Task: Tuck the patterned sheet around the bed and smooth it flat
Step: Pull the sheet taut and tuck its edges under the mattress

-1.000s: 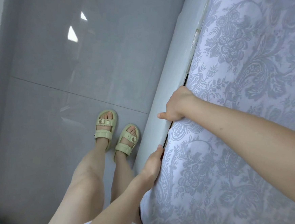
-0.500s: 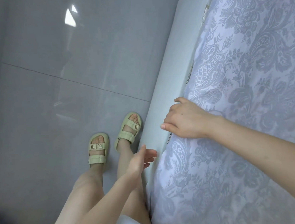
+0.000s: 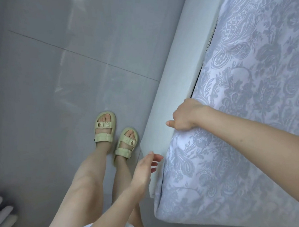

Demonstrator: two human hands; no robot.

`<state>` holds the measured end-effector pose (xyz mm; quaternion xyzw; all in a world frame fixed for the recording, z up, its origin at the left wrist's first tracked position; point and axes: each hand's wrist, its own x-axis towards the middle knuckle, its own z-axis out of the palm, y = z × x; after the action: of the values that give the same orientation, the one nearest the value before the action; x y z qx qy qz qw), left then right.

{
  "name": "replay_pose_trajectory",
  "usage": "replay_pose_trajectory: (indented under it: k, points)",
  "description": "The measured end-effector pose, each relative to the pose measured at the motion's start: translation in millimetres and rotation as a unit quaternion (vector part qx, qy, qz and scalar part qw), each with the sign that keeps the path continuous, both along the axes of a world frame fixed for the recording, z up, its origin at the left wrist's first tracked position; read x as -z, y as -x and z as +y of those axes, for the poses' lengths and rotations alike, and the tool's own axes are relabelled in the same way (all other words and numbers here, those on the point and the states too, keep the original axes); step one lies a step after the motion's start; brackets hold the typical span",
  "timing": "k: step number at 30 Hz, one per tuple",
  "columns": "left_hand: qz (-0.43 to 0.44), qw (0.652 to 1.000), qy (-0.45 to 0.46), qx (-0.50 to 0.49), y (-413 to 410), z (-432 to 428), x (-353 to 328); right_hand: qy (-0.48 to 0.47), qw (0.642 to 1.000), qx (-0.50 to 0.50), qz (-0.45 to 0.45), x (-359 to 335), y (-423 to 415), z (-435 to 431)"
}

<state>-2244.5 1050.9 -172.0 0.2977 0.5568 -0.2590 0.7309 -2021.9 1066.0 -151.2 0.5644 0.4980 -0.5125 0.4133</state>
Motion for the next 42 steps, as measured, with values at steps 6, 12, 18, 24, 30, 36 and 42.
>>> replay_pose_trajectory:
  k: [6, 12, 18, 24, 30, 36, 42]
  points:
    - [-0.12, 0.991, 0.06, -0.031, -20.5, -23.5, -9.2, 0.07, 0.997, -0.004, -0.043, 9.7, 15.4, -2.8]
    - [-0.087, 0.985, 0.149, 0.003, -46.9, -49.5, 4.1, -0.003, 0.999, -0.005, -0.034, -13.0, 15.4, -5.8]
    - [-0.085, 0.991, 0.098, 0.034, -49.5, -40.7, 14.0, -0.164, 0.981, -0.093, -0.047, -25.5, 38.3, -48.7]
    - [-0.015, 0.975, -0.18, 0.13, -5.9, -15.7, 16.4, -0.097, 0.99, -0.093, -0.032, -0.4, 39.7, -35.3]
    - [0.003, 0.998, -0.054, 0.028, 40.1, -44.0, 3.6, -0.109, 0.99, -0.088, -0.028, 2.1, 42.6, -38.1]
    - [-0.05, 0.998, -0.017, 0.037, 41.1, -71.0, 8.8, -0.186, 0.978, -0.075, -0.054, -8.6, 51.8, -50.2]
    - [-0.043, 0.994, 0.082, 0.056, 17.6, -71.1, 17.9, -0.471, 0.88, -0.048, -0.023, -10.9, 81.3, -112.7]
